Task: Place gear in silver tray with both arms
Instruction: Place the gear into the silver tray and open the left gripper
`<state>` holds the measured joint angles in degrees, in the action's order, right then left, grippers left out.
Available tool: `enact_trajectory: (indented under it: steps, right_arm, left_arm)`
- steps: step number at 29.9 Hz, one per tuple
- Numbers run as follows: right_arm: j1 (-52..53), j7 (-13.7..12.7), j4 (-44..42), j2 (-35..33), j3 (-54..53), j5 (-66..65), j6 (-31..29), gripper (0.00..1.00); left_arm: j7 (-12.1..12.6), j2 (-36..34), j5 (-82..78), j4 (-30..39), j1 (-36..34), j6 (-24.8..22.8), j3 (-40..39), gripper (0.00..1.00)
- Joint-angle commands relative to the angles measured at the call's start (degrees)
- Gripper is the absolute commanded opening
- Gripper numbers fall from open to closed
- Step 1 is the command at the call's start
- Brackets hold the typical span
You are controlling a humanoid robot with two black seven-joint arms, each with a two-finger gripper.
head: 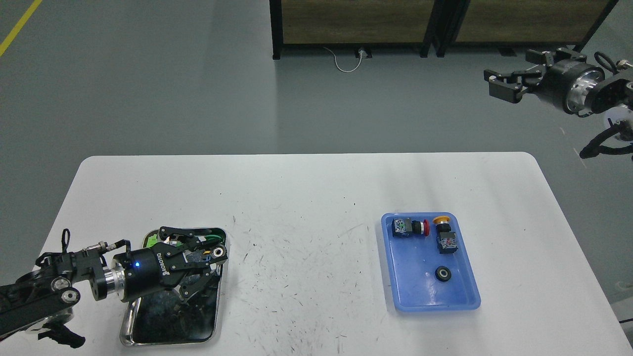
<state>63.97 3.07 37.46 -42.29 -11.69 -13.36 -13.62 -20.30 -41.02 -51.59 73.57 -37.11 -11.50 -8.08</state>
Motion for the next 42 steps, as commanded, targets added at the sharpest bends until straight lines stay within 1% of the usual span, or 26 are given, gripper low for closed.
enact_trajectory:
  steps: [1,4,7,15,22,26,30,34,35,39,42]
  right_arm:
    - [0.0,0.0,-0.7,0.7,0.0,0.0,0.0,0.99]
    - [0.1,0.0,-1.2,1.5,0.0,-0.1,0.0,0.99]
    - [-0.1,0.0,-1.3,1.8,0.0,-0.2,0.0,0.99]
    - [-0.2,-0.1,-2.0,4.0,0.0,-1.8,0.0,0.99]
    - [-0.1,-0.1,-2.8,6.3,0.1,-2.3,0.1,0.99]
    - [-0.2,-0.1,-2.8,6.8,0.1,-3.0,0.1,0.99]
    - [-0.2,0.0,-2.7,7.4,0.2,-3.1,0.1,0.99]
    - [-0.2,0.0,-1.0,6.7,0.6,-3.1,-0.4,0.99]
    - [-0.2,-0.1,0.1,6.5,1.1,-3.0,-0.5,0.99]
    - [-0.2,-0.1,7.8,3.8,5.5,-3.1,-1.1,0.99]
    - [-0.2,-0.1,15.6,0.9,10.6,-5.3,-1.8,0.99]
  left_arm:
    - [0.0,-4.2,0.3,3.2,1.6,0.2,0.2,0.30]
    - [0.0,-6.6,0.2,4.9,3.4,0.3,0.3,0.31]
    - [0.0,-7.3,0.1,4.7,5.5,0.6,0.7,0.31]
    - [-0.7,-6.5,-0.5,0.7,10.4,1.5,0.9,0.33]
    - [-0.8,-5.8,-0.4,-1.1,12.6,4.4,1.0,0.38]
    - [-0.8,-5.6,0.1,-1.1,13.6,5.3,0.9,0.47]
    - [-0.8,-5.2,0.3,-1.1,14.1,6.5,0.9,0.65]
    - [-1.0,-4.4,2.5,-1.1,14.2,8.3,0.6,0.86]
    - [-1.1,-4.3,3.1,-1.1,14.2,8.7,0.1,0.89]
    - [-1.2,-4.6,6.5,-1.1,13.0,8.9,-2.6,0.97]
    - [-0.4,-5.1,8.6,-1.1,11.7,8.5,-6.0,0.98]
